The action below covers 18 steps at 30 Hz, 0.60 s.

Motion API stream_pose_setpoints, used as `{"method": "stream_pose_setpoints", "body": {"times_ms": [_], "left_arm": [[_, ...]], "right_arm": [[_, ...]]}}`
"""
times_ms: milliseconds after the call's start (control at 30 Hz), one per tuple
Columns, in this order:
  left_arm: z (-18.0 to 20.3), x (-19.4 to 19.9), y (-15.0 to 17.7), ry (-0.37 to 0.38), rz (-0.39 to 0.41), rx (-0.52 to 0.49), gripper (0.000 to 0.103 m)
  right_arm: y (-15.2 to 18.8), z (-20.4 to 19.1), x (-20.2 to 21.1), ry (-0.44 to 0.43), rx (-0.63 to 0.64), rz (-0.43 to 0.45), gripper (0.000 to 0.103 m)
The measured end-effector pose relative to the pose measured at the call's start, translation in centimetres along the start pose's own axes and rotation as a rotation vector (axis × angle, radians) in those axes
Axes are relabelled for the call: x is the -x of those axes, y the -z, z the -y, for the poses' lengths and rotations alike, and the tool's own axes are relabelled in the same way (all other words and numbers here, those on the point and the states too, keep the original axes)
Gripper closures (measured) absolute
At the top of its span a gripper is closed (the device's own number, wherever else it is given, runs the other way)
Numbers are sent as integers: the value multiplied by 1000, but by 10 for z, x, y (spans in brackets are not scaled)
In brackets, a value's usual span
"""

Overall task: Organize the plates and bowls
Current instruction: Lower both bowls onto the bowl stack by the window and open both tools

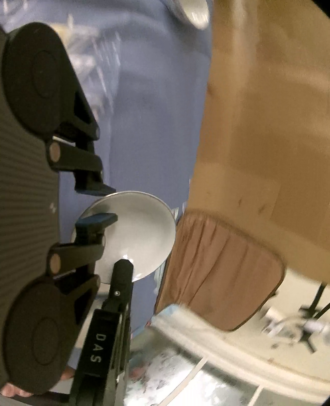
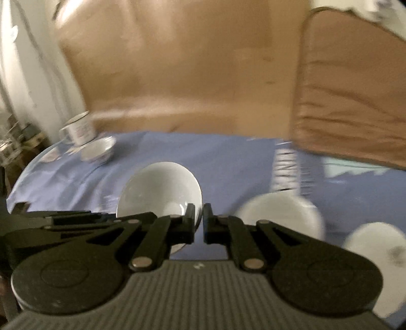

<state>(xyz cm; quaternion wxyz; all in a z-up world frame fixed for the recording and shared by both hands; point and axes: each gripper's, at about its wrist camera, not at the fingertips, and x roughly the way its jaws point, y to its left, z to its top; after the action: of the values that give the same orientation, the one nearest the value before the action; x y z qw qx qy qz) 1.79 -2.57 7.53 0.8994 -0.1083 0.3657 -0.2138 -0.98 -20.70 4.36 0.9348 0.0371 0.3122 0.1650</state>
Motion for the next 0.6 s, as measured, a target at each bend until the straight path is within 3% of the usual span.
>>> {"method": "stream_pose_setpoints", "body": {"times_ms": [233,300,367,467,533,600], "left_arm": [[43,-45,-2,-11,-65,-87,84],[50,-50,-1,-40,-61,-114,79],[53,-51,-1,-49,-58,-116,65],[54,-43,-1,-64,-25,-127,59],[51,-35,-1,-68,1,-134,56],[45,-26,-1,-81,26,-132,56]], "right_arm": [[10,51,7,92,-102,1,94],[12,55,3,93,-115,-1,93],[14,53,-1,110,-110,3,90],[15,49,-7,156,-80,26,88],[15,51,-8,172,-75,42,85],[14,52,-5,183,-73,68,72]]}}
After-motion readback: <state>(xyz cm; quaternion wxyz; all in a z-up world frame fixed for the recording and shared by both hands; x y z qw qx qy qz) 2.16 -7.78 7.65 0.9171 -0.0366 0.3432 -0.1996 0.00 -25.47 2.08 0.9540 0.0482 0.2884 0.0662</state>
